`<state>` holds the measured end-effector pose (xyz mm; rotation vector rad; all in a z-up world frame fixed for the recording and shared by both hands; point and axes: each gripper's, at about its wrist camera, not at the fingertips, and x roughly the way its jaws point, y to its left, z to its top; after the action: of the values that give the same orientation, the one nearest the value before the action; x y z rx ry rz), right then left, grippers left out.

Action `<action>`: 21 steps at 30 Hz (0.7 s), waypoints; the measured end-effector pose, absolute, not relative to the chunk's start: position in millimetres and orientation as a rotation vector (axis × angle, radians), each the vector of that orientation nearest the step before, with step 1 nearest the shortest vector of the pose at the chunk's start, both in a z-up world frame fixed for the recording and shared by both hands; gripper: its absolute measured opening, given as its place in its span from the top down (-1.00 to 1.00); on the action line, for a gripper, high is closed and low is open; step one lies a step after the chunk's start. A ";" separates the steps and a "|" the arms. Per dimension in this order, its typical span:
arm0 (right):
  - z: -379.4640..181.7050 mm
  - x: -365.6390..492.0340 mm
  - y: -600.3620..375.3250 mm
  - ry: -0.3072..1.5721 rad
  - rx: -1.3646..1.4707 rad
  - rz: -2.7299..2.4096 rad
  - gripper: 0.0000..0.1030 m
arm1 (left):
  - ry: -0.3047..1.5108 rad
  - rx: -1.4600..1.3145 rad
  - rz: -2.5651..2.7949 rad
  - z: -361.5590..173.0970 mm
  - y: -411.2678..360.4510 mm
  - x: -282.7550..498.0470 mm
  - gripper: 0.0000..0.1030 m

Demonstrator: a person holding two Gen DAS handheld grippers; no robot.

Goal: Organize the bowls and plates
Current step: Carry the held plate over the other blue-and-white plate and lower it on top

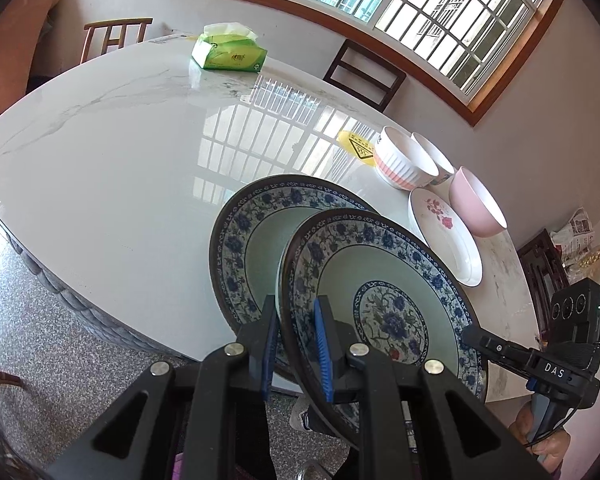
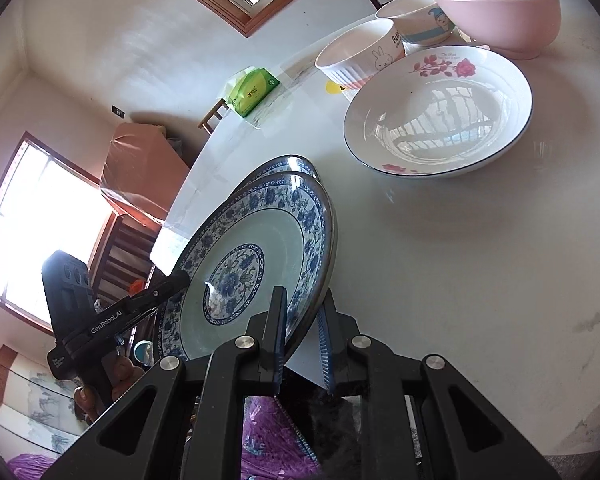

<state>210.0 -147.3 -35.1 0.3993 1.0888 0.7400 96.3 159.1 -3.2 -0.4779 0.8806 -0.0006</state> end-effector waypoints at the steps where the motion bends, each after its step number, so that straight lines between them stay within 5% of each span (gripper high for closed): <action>1: -35.3 211.5 -143.6 1.088 0.387 0.739 0.69 | 0.879 -0.478 0.006 -4.2 161.3 97.5 0.65; 21: -31.2 209.5 -116.6 1.093 0.271 0.718 0.69 | 0.861 -0.495 0.061 -22.8 192.7 118.3 0.63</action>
<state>209.5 -116.6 -31.2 0.2713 1.0931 0.7180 118.3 192.7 -22.8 -0.4954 0.8609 0.0614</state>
